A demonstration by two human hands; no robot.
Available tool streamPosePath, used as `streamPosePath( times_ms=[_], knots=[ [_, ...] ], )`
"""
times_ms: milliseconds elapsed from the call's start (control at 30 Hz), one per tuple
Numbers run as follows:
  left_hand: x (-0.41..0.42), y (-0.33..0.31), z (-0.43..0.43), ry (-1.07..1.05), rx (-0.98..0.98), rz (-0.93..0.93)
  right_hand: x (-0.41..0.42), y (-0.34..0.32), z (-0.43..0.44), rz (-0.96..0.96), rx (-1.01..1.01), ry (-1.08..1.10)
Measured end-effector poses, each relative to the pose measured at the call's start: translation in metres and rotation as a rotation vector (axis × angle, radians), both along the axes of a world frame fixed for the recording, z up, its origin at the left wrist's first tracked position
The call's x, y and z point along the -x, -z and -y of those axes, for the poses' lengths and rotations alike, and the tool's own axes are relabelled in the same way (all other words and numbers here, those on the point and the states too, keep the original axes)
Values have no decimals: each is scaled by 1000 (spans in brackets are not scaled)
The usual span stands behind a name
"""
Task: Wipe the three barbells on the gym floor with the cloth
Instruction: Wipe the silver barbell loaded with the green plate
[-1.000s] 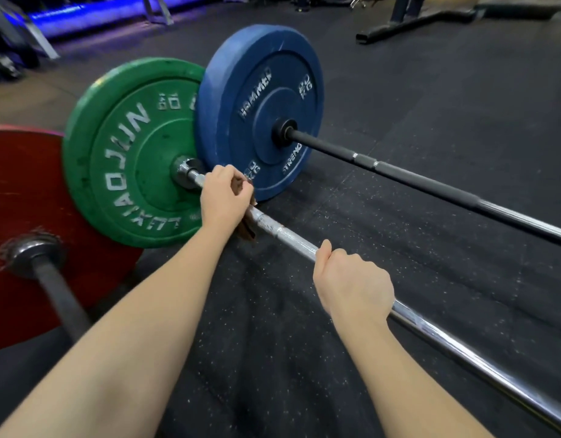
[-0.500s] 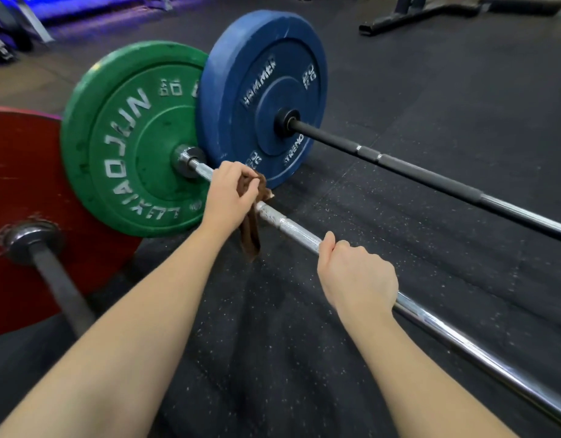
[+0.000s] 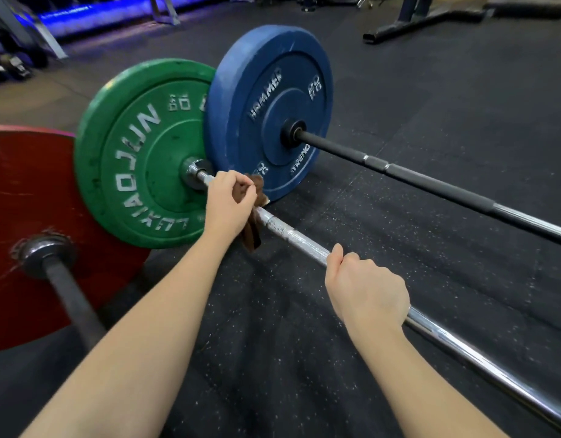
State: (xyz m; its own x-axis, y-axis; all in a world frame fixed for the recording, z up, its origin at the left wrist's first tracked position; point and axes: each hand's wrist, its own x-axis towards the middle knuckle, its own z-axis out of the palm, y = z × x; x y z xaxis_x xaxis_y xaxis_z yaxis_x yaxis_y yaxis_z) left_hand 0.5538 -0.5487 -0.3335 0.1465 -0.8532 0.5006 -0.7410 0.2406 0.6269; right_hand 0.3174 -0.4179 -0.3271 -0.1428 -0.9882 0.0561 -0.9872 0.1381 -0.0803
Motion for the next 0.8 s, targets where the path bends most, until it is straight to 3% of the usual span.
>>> streamPosePath(
  times_ms=[167, 367, 800],
  knots=[
    [6, 13, -21, 64, 84, 5, -2, 3, 1, 22, 22, 33],
    [-6, 9, 12, 70, 41, 48, -1, 7, 3, -46, 4, 6],
    [-47, -6, 65, -212, -155, 83, -4, 6, 1, -79, 6, 21]
  ],
)
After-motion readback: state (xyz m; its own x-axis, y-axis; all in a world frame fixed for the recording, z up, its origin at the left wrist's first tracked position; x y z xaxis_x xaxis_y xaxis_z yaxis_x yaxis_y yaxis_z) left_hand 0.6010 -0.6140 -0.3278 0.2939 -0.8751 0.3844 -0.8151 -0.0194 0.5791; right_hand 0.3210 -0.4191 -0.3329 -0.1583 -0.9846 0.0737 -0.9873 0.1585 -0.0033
